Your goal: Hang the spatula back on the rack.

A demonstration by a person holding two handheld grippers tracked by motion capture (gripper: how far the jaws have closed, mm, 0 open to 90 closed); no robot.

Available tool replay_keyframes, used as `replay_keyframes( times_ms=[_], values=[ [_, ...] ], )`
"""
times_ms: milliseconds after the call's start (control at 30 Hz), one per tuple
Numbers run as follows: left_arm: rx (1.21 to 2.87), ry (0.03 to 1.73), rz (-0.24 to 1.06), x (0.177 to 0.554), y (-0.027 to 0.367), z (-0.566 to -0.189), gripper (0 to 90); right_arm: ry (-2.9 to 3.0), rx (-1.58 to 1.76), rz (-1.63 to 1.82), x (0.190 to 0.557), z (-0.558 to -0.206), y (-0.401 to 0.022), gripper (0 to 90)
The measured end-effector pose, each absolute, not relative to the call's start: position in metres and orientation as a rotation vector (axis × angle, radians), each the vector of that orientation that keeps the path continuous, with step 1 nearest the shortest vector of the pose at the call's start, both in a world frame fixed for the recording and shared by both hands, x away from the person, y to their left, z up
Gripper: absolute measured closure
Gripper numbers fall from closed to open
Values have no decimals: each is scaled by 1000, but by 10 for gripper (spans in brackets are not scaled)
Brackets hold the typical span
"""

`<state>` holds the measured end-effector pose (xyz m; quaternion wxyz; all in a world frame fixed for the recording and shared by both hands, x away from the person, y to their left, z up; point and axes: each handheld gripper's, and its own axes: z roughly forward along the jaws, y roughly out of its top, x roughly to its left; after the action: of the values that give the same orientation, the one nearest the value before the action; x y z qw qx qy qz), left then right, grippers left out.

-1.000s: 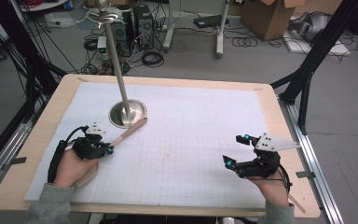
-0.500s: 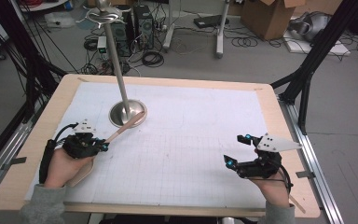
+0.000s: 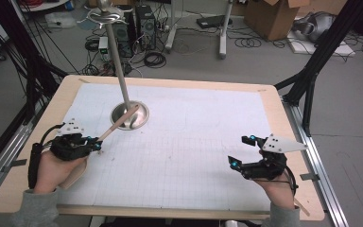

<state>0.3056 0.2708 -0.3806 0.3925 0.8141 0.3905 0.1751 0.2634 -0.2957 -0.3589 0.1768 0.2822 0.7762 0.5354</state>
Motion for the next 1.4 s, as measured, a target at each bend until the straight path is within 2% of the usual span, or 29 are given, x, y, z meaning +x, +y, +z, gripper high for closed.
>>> replay_keyframes(
  times_ms=[233,367,1000,1400],
  values=[
    [2006,1010,458,301,288,-372,779,2208,802,1508,266,-361,-294,125],
    [1980,999,415,299,294,-367,779,2197,798,1512,266,-360,-295,125],
    [1952,996,533,297,308,-327,779,2197,801,1519,264,-359,-296,126],
    [1913,1012,548,293,323,-324,780,2228,784,1505,266,-361,-292,127]
  ],
)
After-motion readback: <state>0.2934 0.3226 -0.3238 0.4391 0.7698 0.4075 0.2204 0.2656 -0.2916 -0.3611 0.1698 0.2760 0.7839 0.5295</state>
